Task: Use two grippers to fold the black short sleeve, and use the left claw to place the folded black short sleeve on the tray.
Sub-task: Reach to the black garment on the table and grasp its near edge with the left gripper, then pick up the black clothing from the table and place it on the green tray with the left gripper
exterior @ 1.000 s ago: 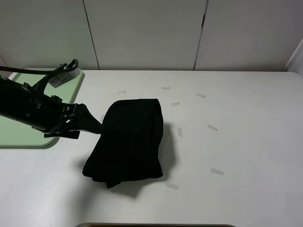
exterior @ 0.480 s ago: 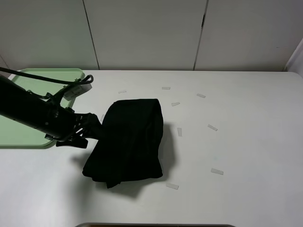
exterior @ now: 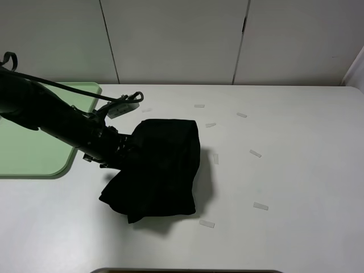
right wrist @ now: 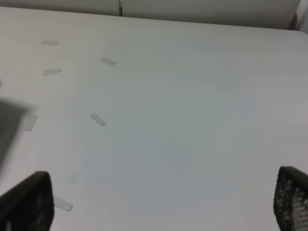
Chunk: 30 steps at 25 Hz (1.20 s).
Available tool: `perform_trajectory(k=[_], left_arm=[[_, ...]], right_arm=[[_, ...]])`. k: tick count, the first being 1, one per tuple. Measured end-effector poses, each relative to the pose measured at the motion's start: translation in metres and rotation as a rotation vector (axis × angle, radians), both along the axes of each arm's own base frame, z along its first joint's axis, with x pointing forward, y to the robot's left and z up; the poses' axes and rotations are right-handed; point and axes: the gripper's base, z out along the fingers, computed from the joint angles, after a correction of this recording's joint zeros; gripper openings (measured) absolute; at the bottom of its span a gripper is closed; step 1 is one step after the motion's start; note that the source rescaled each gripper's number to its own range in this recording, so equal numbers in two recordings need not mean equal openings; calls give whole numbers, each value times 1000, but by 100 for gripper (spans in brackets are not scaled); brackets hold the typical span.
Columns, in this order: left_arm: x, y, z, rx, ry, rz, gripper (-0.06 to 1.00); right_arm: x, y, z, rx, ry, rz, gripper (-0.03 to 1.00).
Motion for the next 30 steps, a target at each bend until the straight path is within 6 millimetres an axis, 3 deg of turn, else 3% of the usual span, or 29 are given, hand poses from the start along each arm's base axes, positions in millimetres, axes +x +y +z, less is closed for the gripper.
perform_trajectory(k=[8,13,18,24,30], left_arm=[[4,-2,3,3,-22,-6,12],[4,5,7,95,-66,-131,12],[13,40,20,363,-89,-193,12],[38,92,44,715,-200,-67,12],[54,123,52,870,-318,-40,12]], right_arm=[[0,0,0,0,0,0,98],[0,0,0,0,0,0,98],[0,0,0,0,0,0,98],[0,0,0,0,0,0,98],[0,0,0,0,0,0,98]])
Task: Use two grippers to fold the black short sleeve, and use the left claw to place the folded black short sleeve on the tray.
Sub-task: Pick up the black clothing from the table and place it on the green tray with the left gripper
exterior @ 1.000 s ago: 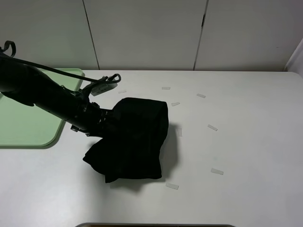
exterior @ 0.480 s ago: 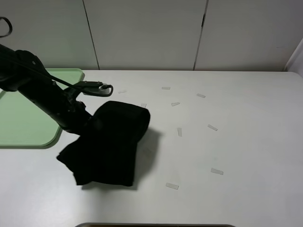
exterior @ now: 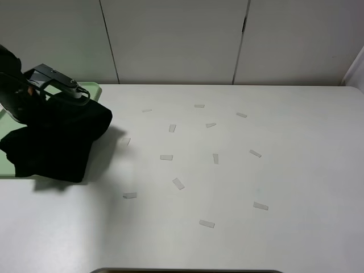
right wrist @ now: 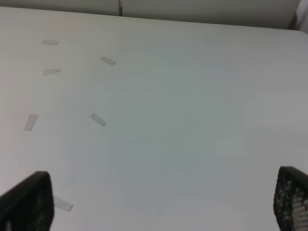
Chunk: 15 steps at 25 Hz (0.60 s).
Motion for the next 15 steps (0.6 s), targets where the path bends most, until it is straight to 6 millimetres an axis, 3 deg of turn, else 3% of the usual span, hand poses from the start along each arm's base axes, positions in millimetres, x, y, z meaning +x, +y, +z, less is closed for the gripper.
perform_trajectory(k=[5,9,15], left_arm=[[9,29,4,63,-72,-22,12],[14,67,-4,125,-78,-20,12],[16,84,-12,112,-95,-12,14]], right_arm=[[0,0,0,0,0,0,98],[0,0,0,0,0,0,98],[0,0,0,0,0,0,98]])
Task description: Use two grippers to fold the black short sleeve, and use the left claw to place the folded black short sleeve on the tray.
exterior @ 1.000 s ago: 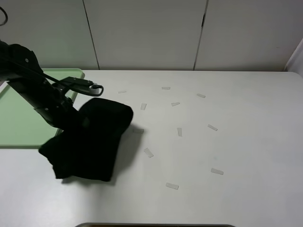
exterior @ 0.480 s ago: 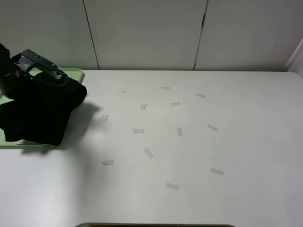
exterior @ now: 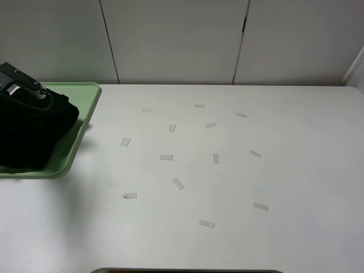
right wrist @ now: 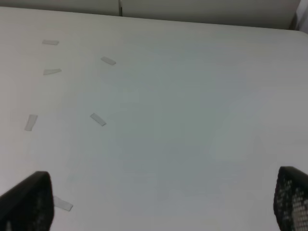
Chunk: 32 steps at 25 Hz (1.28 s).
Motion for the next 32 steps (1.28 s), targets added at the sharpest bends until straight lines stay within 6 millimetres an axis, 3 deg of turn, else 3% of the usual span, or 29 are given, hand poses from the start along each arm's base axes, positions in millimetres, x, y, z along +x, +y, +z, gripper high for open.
perform_trajectory(k=[2,4,5,6,8,18,27,30,32], left_arm=[[0,2,0,3,-1,2,27],[0,4,0,4,-6,-1,56],[0,4,0,4,-6,-1,56],[1,4,1,1,-14,-9,73],[4,1,3,-17,-52,-40,93],[7,-15,13,-21,-95,-104,100],[0,-47,-8,-98,-63,-180,100],[0,-62,5,-121,-107,-194,100],[-3,-70,28,-127,-178,-218,100]], right_arm=[[0,0,0,0,0,0,98],[0,0,0,0,0,0,98],[0,0,0,0,0,0,98],[0,0,0,0,0,0,98],[0,0,0,0,0,0,98],[0,0,0,0,0,0,98],[0,0,0,0,0,0,98],[0,0,0,0,0,0,98],[0,0,0,0,0,0,98]])
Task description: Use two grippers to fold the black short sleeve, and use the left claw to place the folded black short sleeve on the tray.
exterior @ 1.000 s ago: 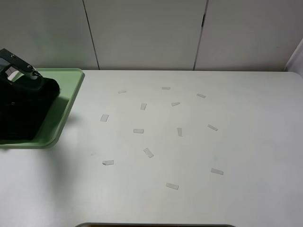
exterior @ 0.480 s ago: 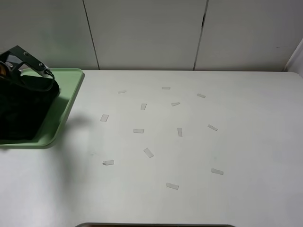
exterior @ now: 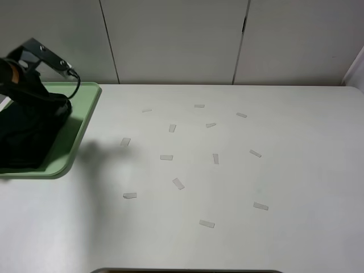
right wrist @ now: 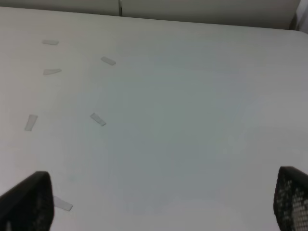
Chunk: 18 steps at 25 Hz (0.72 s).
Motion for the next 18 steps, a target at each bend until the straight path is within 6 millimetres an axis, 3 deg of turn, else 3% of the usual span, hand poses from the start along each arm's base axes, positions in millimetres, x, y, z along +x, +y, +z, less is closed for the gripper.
perform_trajectory(k=[5,9,13,18], left_arm=[[-25,-7,83,-70,-252,18,100],[-77,3,146,-169,-372,188,100],[-130,13,173,-246,-343,332,100],[-191,13,193,-297,-315,285,100]], right_arm=[[0,0,0,0,0,0,98],[0,0,0,0,0,0,98],[0,0,0,0,0,0,98],[0,0,0,0,0,0,98]])
